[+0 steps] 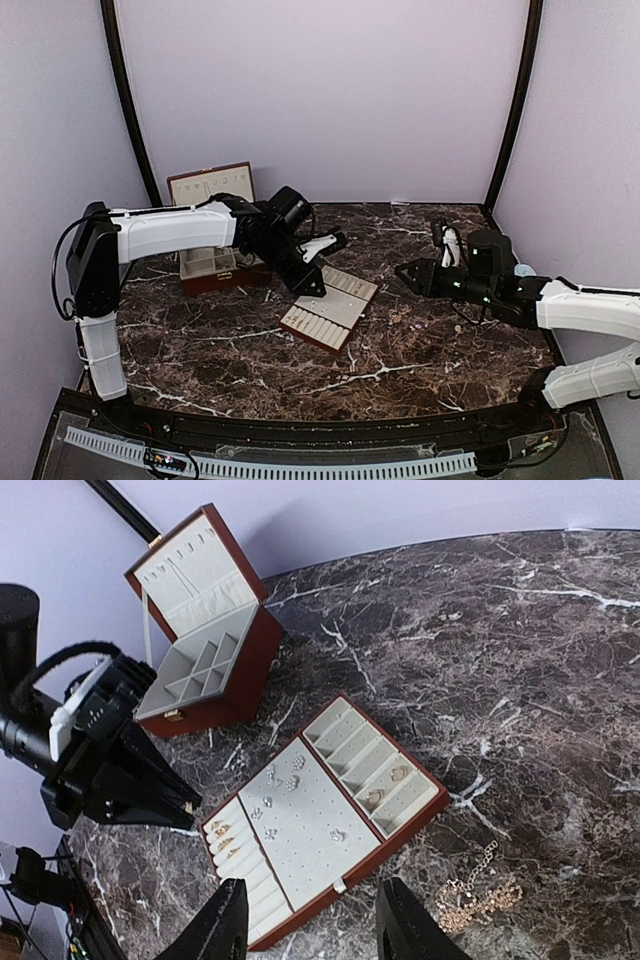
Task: Organize the mixed jewelry
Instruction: Insert the earring into the earring holder.
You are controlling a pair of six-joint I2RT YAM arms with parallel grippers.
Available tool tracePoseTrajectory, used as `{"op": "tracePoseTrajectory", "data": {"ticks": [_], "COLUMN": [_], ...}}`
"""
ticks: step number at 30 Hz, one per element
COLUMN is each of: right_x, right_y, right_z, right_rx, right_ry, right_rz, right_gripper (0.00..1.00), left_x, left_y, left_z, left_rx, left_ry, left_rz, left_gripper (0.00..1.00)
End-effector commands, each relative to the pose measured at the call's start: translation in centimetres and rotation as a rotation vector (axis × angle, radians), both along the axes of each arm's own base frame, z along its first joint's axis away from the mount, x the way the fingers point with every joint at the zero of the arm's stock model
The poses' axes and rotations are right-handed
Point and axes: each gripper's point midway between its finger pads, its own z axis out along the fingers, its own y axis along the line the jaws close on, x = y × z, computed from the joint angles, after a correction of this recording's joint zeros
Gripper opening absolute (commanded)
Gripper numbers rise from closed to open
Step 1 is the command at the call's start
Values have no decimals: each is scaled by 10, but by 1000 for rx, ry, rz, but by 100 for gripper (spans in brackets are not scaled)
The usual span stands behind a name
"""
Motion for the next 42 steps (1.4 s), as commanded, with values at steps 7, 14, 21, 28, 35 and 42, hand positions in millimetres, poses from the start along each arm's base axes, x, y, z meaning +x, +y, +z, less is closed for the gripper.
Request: {"op": "tracePoseTrajectory", "data": {"ticks": [7, 14, 21, 28, 35, 42], "right_x": [-4, -10, -12, -17, -21, -22], "right_y": [4, 2, 7, 24, 40, 43], "right_z": [-2, -15, -22, -31, -37, -44], "right_rx": [-32, -24, -35, -56, -58, -74], "right_ry": [-26, 0, 11, 28, 41, 52], "right_rz": [59, 64, 92, 155, 186, 180], "right_gripper": [45, 45, 45, 45, 45, 45], "left_x": [-6, -12, -16, -17, -10, -7], "left_y": [-3, -3, -5, -8, -10, -12], "left_z": [-13, -31, -39, -42, -45, -53], "left_rx": [150, 207, 207, 199, 217, 230], "left_ry": [147, 226, 273, 285, 268, 270], "left_rz": [-53, -55, -50, -60, -53, -59], "left_gripper": [9, 9, 10, 10, 10, 10]}}
